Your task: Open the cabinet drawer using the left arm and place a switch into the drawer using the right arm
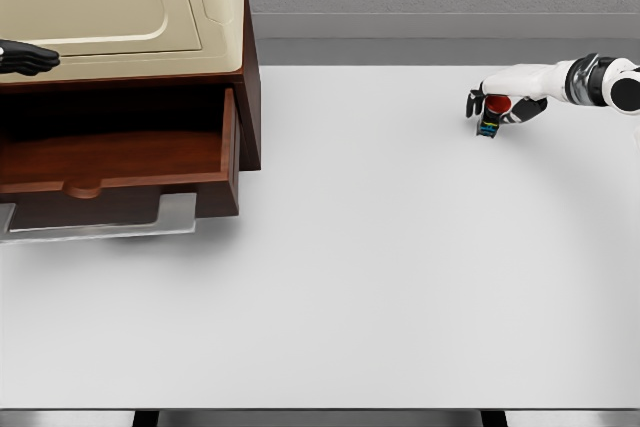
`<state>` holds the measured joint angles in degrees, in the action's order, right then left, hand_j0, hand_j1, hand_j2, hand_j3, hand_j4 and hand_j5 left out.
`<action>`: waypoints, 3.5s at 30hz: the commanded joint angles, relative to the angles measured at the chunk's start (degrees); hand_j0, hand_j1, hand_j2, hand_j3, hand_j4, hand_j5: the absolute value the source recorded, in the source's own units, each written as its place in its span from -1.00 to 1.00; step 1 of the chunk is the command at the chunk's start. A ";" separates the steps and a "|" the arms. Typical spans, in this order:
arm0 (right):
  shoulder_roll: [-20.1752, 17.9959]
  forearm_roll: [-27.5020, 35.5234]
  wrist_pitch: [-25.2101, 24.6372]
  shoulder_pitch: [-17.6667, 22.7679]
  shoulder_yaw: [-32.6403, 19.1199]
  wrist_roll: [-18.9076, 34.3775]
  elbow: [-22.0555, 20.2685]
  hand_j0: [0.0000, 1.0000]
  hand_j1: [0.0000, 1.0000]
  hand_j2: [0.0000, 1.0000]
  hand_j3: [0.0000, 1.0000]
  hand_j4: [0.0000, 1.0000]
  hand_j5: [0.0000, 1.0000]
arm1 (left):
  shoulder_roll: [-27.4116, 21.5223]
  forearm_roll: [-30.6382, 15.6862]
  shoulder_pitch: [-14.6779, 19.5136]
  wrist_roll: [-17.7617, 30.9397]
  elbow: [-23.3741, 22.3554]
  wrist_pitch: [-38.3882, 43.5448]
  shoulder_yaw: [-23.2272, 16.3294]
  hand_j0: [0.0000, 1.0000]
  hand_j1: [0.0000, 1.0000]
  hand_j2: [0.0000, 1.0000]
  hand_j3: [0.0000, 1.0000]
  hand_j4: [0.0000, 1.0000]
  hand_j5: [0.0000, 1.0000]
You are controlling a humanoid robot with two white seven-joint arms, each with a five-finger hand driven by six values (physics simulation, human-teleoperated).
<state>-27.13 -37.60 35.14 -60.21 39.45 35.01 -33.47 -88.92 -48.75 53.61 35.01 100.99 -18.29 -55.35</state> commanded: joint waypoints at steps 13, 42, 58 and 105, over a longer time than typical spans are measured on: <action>0.06 0.42 -0.14 0.00 -0.25 -0.01 -0.11 -0.24 -0.24 -0.24 -0.24 -0.24 -0.24 | -0.02 -0.38 -0.09 -0.01 0.00 0.10 0.07 1.00 1.00 1.00 1.00 1.00 1.00; -0.47 2.97 -0.14 0.53 -1.57 -0.01 -24.10 -0.50 -0.50 -0.50 -0.50 -0.50 -0.50 | -0.29 -0.29 -0.09 -0.01 0.00 0.10 0.07 1.00 1.00 1.00 1.00 1.00 1.00; -5.04 8.95 -0.14 1.32 4.84 -0.01 -52.92 -0.44 -0.44 -0.44 -0.44 -0.44 -0.44 | -0.11 -0.21 -0.18 -0.01 0.00 -0.08 -0.19 1.00 1.00 1.00 1.00 1.00 1.00; 26.69 8.68 -0.14 -16.44 21.54 -0.01 -34.30 -0.24 -0.24 -0.24 -0.24 -0.24 -0.24 | -0.02 0.06 -0.35 -0.01 0.00 -0.16 -0.46 1.00 1.00 1.00 1.00 1.00 1.00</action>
<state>-1.02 -28.94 35.15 -76.64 60.73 35.04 -69.68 -88.91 -48.37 53.13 35.01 100.93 -18.47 -55.86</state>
